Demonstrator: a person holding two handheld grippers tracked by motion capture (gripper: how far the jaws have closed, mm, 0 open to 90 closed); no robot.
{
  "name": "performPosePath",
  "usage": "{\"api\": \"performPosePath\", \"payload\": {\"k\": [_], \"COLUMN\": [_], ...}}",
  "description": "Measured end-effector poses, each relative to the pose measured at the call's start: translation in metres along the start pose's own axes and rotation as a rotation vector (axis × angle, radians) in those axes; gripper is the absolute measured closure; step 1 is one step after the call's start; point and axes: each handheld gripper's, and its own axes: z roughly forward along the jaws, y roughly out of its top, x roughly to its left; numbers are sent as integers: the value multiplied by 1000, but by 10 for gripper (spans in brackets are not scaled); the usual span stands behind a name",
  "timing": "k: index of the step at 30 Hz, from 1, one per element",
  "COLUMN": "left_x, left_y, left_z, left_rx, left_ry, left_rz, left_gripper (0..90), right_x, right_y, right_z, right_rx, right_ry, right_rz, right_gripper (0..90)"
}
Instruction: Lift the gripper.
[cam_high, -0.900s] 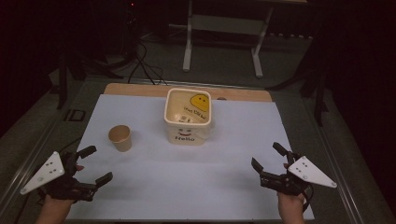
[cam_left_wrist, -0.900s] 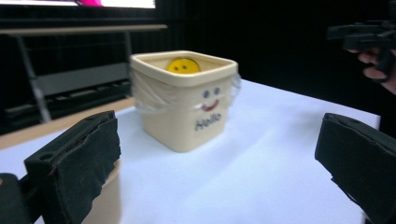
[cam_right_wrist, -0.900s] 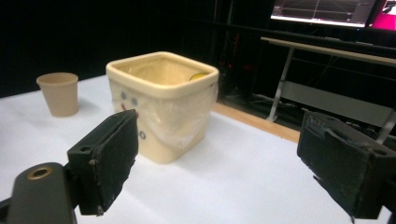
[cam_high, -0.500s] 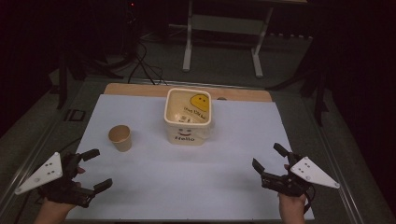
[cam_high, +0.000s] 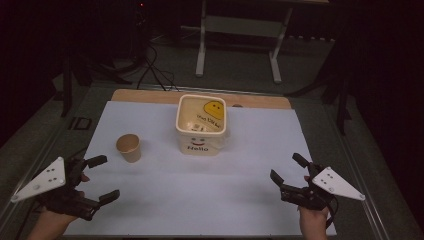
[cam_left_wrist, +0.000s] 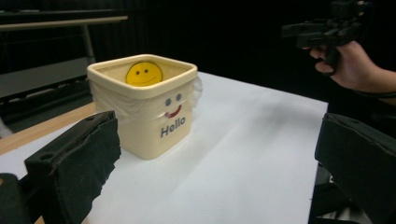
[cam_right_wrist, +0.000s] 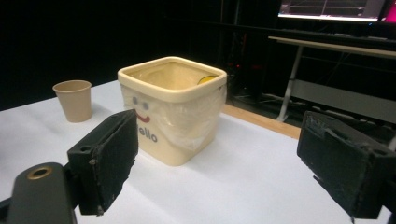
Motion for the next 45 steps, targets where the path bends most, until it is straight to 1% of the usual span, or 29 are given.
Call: {"api": "performPosePath", "payload": {"k": [3,5,8,9,10,11,12,15,16,17,18,19,20,22,23,24,25,27,28,29,30,31,32,34,38,39,43,44,45], "left_x": [3,9,13,16,20,20,23,27,32,32,35,38,42,45,46,48,51,52,53,54,54,56,56,59,63,64,66,67,67], "left_y": [5,14,21,24,31,31,37,43,48,48,50,52,57,59,61,63,67,69,71,72,73,75,75,77,77,77,80,81,83], "left_z": [2,4,6,7,8,8,9,11,12,12,13,14,15,16,17,17,18,19,20,21,22,24,24,28,32,33,38,39,41], "left_rx": [9,22,34,40,51,51,62,74,97,97,108,120,139,149,157,164,178,188,198,210,219,239,239,271,298,312,345,359,375], "left_ry": [1,-13,-9,-20,-15,-15,-11,-8,-7,-7,4,-6,2,-7,4,-10,0,-9,5,-10,-1,-14,-14,-12,-12,-24,-17,-30,-23], "left_rz": [5,5,9,9,23,23,34,40,54,54,63,62,70,67,80,77,88,89,97,97,106,107,107,114,120,120,135,136,146], "left_gripper": [10,10,10,10,11,11,11,14,14,15,14,15,15,15,15,15,15,15,15,15,15,15,15,15,15,15,15,15,15], "right_x": [1,1,1,0,1,1,1,1,1,1,1,1,1,1,1,1,1,1,1,1,1,2,2,2,1,1,1,1,1], "right_y": [0,0,0,0,0,0,0,0,0,0,0,0,0,0,0,0,0,0,-1,-1,-1,-1,-1,-1,-1,-1,-1,-1,-1], "right_z": [0,1,1,1,1,1,1,2,2,3,3,3,3,3,3,3,4,4,4,4,4,4,5,5,5,5,5,6,6], "right_rx": [2,1,2,4,5,5,8,10,14,15,15,17,18,19,20,20,22,23,25,27,27,28,29,29,29,30,33,34,34], "right_ry": [0,4,6,10,10,10,18,17,23,24,24,27,25,27,26,26,29,26,32,31,31,37,37,38,39,38,41,42,43], "right_rz": [-1,-1,4,3,2,2,5,4,5,4,4,8,7,11,13,13,13,11,12,11,11,12,12,11,14,13,15,15,16], "right_gripper": [124,124,124,124,124,124,124,124,124,124,124,124,124,124,124,124,125,124,124,124,124,124,124,124,124,124,124,124,125]}}
